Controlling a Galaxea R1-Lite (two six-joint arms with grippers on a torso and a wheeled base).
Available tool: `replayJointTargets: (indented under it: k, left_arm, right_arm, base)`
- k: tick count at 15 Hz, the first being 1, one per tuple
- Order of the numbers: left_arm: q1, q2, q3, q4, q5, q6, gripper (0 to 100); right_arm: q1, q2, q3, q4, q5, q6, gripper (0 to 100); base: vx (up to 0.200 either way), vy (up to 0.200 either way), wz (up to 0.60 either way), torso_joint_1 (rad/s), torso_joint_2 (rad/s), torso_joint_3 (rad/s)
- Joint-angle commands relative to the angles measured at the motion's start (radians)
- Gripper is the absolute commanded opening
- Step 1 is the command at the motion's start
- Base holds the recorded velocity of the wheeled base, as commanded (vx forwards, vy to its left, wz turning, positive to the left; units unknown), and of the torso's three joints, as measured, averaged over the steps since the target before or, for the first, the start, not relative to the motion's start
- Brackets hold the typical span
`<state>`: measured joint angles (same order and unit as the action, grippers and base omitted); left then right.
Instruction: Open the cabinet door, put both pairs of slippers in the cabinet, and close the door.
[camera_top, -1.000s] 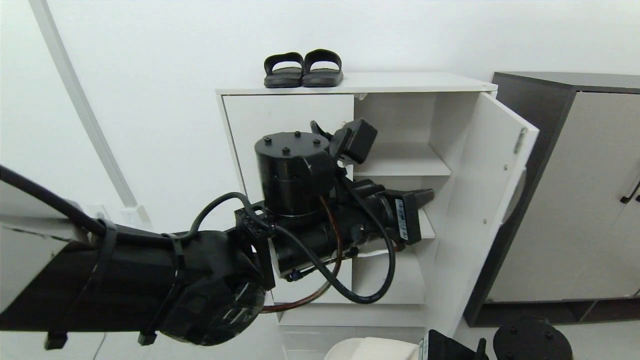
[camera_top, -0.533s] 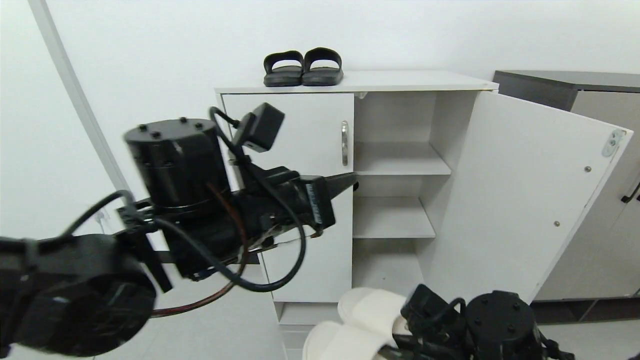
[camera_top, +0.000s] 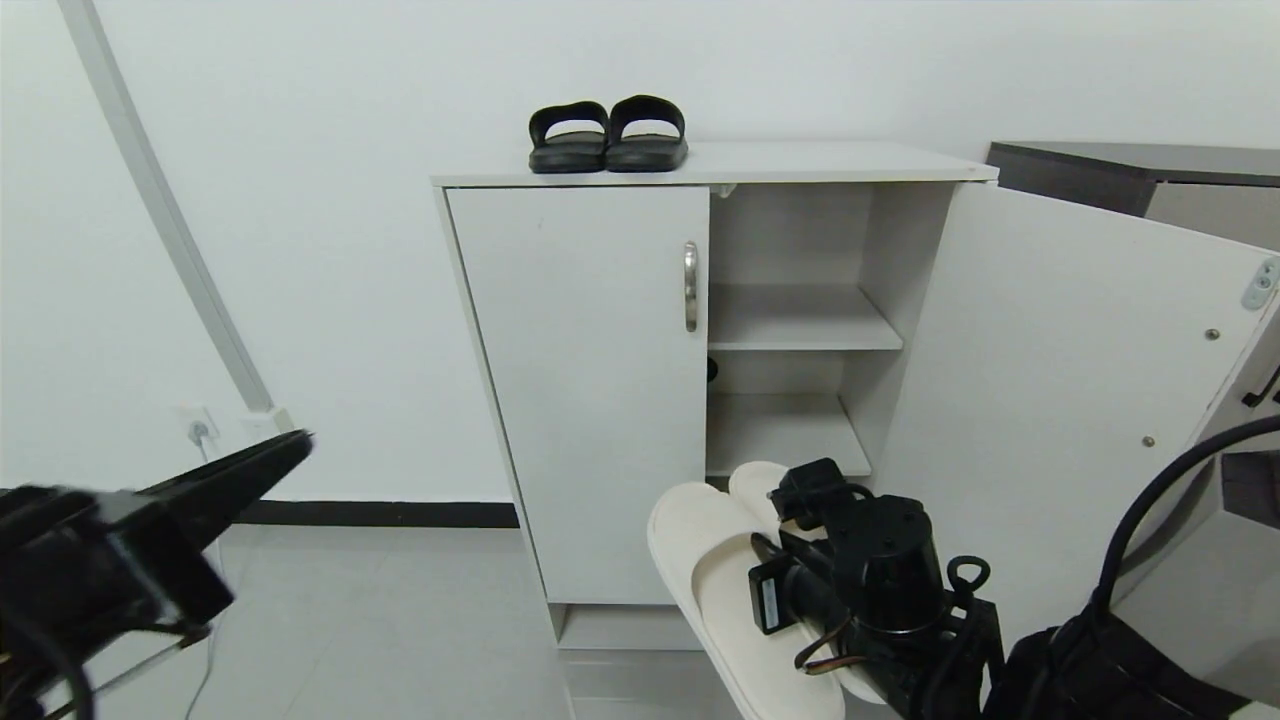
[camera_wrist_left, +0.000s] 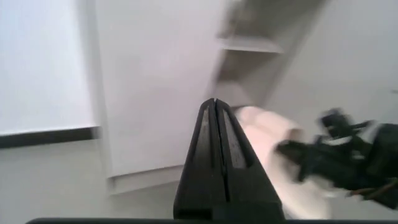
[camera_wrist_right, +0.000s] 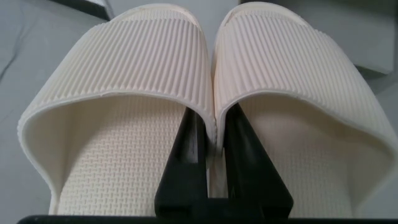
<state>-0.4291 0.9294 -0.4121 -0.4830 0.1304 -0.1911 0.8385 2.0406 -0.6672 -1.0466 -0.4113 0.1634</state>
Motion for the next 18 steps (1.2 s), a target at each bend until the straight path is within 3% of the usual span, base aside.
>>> replayJointTargets:
  k: [1,3,4,7,9,11,13,16,18]
  left_arm:
    - [0.191,-0.376,0.110,0.225,0.083,0.055,0]
    - [0.313,-0.586,0.138,0.408,0.081,0.096,0]
    - [0.348,-0.676,0.145,0.480,0.081,0.097,0]
    - [0.360,-0.847,0.174,0.621,0.083,0.097,0]
    - [0.418,-0.902,0.246,0.603,0.081,0.101,0]
    - [0.429,-0.929,0.311,0.578,0.083,0.130,0]
    - [0.429,-0.929,0.412,0.446,0.072,0.148,0]
    - [0.429,-0.929,0.411,0.448,-0.011,0.162,0]
    - [0.429,-0.929,0.412,0.483,-0.126,0.188,0]
  right_arm:
    - [-0.015,0.030,-0.026,-0.001,-0.027,-0.002,0]
    - [-0.015,0.027,-0.026,-0.001,-0.037,-0.005,0]
    - [-0.015,0.030,-0.025,-0.001,-0.037,-0.007,0]
    - [-0.013,0.033,-0.025,-0.001,-0.037,-0.007,0]
    - [-0.012,0.035,-0.020,-0.003,-0.037,-0.007,0]
    - [-0.012,0.036,-0.020,-0.003,-0.037,-0.007,0]
    - [-0.012,0.044,-0.022,-0.007,-0.035,-0.007,0]
    - [-0.010,0.047,-0.023,-0.009,-0.032,-0.007,0]
    - [-0.007,0.049,-0.022,-0.009,-0.032,-0.007,0]
  base:
    - [0.000,0.000,0.00,0.000,0.00,0.000]
    - [0.000,0.000,0.00,0.000,0.00,0.000]
    - [0.000,0.000,0.00,0.000,0.00,0.000]
    - [0.000,0.000,0.00,0.000,0.00,0.000]
    - [0.000,0.000,0.00,0.000,0.00,0.000]
    - [0.000,0.000,0.00,0.000,0.00,0.000]
    - [0.000,0.000,0.00,0.000,0.00,0.000]
    - [0.000,0.000,0.00,0.000,0.00,0.000]
    - [0.000,0.000,0.00,0.000,0.00,0.000]
